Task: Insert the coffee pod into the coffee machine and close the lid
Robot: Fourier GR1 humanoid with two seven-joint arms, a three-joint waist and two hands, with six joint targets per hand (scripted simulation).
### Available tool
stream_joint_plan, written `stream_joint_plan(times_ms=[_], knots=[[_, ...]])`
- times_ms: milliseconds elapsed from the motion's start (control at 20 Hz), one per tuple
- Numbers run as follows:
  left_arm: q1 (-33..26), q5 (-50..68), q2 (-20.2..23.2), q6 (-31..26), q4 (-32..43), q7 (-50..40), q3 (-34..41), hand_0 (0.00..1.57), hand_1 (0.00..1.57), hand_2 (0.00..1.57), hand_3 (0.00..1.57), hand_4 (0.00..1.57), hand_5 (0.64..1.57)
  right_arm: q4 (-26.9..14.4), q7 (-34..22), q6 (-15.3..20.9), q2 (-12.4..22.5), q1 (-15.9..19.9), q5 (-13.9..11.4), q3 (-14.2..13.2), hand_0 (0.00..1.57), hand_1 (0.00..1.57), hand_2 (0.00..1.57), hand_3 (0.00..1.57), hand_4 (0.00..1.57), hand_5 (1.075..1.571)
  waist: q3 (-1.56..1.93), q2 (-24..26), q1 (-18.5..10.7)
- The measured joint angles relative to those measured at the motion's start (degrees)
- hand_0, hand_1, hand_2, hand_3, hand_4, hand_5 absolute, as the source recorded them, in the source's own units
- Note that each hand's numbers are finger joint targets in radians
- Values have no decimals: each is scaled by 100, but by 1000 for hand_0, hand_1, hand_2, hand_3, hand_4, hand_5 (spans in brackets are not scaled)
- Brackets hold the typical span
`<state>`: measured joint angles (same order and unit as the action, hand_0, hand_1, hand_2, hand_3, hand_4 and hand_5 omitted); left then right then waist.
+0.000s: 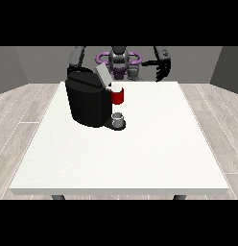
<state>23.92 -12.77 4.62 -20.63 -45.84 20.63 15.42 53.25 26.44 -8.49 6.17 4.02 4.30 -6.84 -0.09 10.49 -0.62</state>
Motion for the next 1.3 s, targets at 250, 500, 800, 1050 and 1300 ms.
stream_joint_plan(times_ms=[250, 500, 800, 1050, 1300], knots=[[-889, 124, 144, -106, 127, 125, 154, 0, 0, 0, 0, 345, 1571, 925, -507, 261, -380, -269, -401, 806, 0, 0, 0, 0, 204, 1571, -2, 699, 296], [-1399, 208, 252, -126, 98, 212, 237, 0, 0, 0, 0, 295, 1571, 1975, -977, 476, -539, -317, -485, 1477, 0, 0, 0, 0, 117, 1571, 2, 992, 478], [-1681, 357, 255, -154, -156, 363, 247, 0, 0, 0, 0, 118, 1571, 3237, -1515, 712, -539, -213, -712, 1823, 0, 0, 0, 0, 388, 1571, 6, 865, 531], [-1682, 556, 246, -327, -545, 483, 138, 0, 0, 0, 0, 174, 1571, 3767, -1702, 1057, -576, -144, -1032, 1967, 0, 0, 0, 0, 352, 1571, 7, 245, 290], [-1655, 614, 126, -438, -1009, 559, -128, 0, 0, 0, 0, 183, 1571, 3632, -1904, 1425, -587, 519, -1200, 1728, 0, 0, 0, 0, 283, 1571, 9, -294, -118]])
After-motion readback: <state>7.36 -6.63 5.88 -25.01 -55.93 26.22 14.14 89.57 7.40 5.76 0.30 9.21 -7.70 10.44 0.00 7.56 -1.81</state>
